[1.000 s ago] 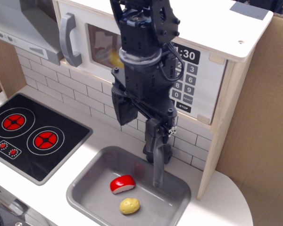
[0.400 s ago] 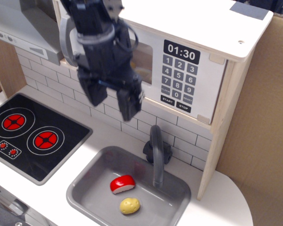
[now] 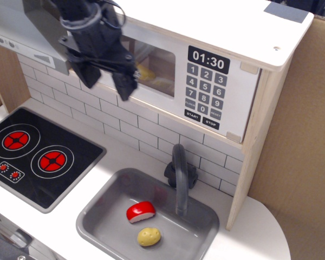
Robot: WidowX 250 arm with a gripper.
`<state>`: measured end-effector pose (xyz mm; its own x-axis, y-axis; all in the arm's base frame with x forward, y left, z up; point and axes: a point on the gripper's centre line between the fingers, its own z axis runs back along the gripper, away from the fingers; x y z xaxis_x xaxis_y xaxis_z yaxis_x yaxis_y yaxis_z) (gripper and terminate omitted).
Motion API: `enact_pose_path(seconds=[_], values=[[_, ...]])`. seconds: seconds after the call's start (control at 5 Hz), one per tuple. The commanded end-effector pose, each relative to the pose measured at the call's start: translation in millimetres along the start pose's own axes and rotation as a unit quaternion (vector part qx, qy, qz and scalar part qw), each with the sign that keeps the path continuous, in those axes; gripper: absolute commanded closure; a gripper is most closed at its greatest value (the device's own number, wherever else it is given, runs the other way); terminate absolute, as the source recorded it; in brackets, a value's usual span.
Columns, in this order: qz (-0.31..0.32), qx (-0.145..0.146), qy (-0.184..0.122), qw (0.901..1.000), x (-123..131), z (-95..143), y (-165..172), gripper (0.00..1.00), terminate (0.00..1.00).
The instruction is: Open microwave
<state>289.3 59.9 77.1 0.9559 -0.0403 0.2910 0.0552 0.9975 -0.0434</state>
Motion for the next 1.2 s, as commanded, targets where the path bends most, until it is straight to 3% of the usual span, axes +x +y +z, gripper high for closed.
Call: enact_pose_path(seconds=[0.0,0.4,1.0], values=[[0.028,0.048,-0.040,0.9977,16,15,41,0.00,0.00],[0.029,0.064,-0.018,0.9974,4,20,61,0.00,0.00],[0.076,0.091,-0.018,0.9929,29,26,86,0.00,0.00]])
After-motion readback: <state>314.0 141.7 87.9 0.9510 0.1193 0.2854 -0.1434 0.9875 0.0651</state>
